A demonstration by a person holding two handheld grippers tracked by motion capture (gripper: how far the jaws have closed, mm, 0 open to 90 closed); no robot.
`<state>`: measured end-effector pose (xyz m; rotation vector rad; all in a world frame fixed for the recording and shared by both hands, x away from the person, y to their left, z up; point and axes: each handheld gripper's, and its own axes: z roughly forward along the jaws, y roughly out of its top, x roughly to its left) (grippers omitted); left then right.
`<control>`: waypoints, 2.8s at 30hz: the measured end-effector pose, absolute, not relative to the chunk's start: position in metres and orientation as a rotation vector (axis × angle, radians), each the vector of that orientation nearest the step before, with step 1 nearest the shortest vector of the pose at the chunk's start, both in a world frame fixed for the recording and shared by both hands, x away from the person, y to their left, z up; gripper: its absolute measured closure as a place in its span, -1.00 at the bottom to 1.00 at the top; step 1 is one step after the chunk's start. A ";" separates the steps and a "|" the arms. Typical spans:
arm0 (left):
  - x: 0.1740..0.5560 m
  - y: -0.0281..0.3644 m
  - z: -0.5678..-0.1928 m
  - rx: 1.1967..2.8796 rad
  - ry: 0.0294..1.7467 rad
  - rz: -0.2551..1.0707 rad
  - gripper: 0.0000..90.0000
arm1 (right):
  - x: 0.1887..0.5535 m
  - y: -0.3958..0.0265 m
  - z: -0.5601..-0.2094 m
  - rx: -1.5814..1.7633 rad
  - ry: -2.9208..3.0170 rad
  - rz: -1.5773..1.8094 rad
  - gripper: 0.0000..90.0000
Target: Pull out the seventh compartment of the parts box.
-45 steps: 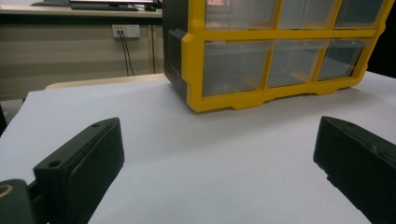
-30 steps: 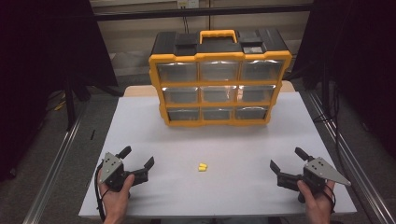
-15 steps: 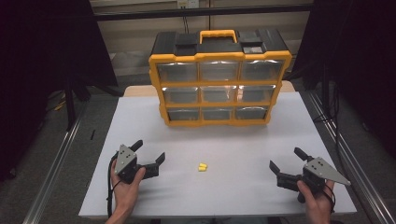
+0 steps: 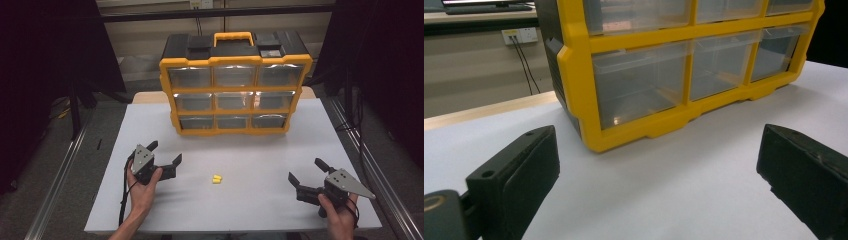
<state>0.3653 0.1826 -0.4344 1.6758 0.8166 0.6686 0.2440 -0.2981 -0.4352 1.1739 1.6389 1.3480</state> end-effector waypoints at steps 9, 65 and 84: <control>0.384 0.166 -0.434 1.757 0.749 0.724 -0.93 | 0.243 -0.299 -0.436 1.177 1.637 1.350 -0.97; 0.439 0.107 -0.444 2.184 -0.187 1.716 -0.15 | 0.241 -0.296 -0.435 1.155 1.651 1.362 -0.97; 0.445 0.104 -0.452 2.211 -0.286 1.881 0.35 | 0.241 -0.295 -0.435 1.151 1.656 1.359 -0.98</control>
